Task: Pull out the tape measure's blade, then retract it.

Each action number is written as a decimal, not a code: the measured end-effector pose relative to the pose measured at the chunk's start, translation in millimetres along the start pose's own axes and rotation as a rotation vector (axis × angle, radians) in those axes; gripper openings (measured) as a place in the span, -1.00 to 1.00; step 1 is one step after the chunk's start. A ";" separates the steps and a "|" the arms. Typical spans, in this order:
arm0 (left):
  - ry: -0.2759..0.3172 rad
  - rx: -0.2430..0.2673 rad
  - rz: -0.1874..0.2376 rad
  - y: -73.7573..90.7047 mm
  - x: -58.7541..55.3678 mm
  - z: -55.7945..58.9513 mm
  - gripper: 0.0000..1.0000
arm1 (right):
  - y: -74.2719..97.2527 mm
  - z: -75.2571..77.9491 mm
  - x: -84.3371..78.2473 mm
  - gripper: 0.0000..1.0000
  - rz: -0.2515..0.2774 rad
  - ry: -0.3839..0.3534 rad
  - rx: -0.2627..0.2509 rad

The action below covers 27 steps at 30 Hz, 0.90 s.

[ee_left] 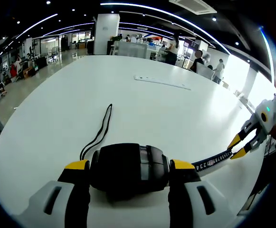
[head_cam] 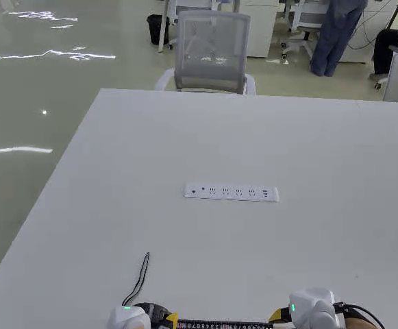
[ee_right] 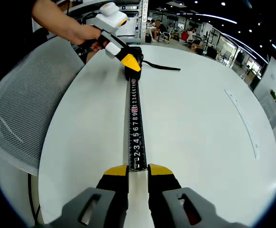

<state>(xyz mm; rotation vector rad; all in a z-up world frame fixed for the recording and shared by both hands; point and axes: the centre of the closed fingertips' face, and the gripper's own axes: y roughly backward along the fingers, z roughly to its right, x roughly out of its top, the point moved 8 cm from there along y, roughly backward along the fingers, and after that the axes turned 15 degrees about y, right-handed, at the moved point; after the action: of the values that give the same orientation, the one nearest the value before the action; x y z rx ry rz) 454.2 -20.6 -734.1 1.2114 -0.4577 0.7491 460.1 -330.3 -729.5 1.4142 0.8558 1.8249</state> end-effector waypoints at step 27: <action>0.002 0.001 -0.002 -0.6 -0.7 -0.1 0.29 | -5.4 1.9 2.6 -0.73 0.004 0.003 -0.003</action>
<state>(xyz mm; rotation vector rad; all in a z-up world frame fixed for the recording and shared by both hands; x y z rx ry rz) 454.1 -20.8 -735.0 1.2114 -0.4547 0.7489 462.0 -325.0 -732.2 1.4129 0.8517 1.8305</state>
